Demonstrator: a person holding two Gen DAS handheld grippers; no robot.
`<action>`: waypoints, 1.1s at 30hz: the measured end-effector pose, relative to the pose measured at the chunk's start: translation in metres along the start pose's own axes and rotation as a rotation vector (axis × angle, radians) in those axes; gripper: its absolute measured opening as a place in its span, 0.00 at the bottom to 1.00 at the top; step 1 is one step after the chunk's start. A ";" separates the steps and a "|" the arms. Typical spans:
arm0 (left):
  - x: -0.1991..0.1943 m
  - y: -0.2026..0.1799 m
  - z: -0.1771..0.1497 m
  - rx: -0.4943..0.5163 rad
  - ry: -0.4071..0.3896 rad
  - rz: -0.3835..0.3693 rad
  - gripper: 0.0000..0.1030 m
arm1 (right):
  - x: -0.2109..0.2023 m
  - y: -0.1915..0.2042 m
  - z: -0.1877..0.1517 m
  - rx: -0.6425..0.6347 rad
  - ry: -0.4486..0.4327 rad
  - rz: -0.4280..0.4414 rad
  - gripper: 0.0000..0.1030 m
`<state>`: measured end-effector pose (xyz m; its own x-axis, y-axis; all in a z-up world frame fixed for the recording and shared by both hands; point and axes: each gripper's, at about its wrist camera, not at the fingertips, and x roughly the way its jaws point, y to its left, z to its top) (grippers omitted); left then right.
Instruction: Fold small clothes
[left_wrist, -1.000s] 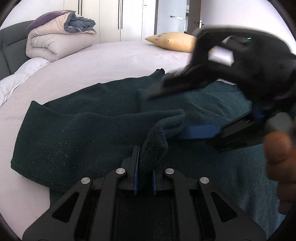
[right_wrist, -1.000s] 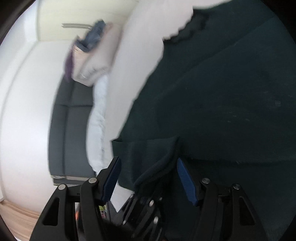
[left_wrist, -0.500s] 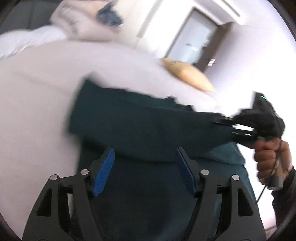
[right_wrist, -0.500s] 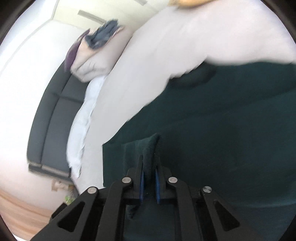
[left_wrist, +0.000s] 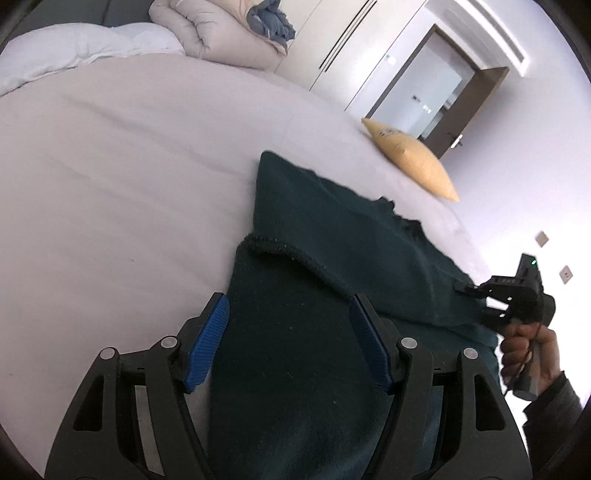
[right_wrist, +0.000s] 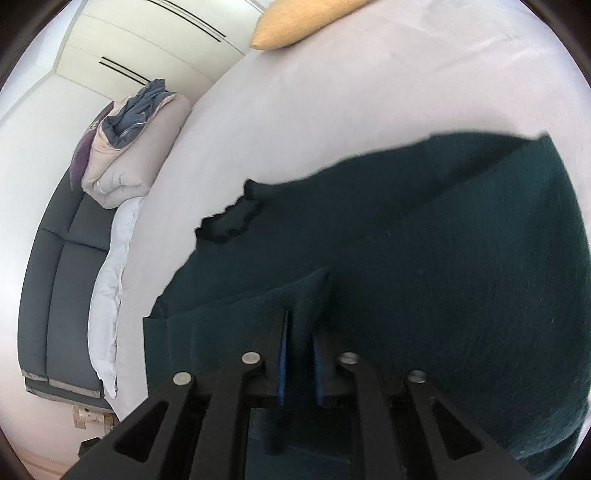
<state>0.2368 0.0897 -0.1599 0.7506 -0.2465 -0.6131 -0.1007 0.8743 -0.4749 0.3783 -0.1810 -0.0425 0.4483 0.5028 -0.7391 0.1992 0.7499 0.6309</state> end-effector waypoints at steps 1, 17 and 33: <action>-0.003 -0.002 0.004 0.013 -0.012 -0.004 0.64 | -0.001 -0.002 -0.003 0.011 0.006 0.018 0.24; 0.062 -0.062 0.093 0.181 0.048 0.071 0.64 | -0.007 0.017 -0.009 -0.125 -0.011 -0.120 0.10; 0.105 -0.033 0.072 0.212 0.181 0.192 0.66 | -0.016 0.001 -0.027 -0.080 -0.032 -0.089 0.11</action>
<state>0.3662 0.0653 -0.1637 0.6011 -0.1231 -0.7897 -0.0767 0.9746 -0.2103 0.3478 -0.1765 -0.0367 0.4601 0.4195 -0.7825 0.1696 0.8236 0.5412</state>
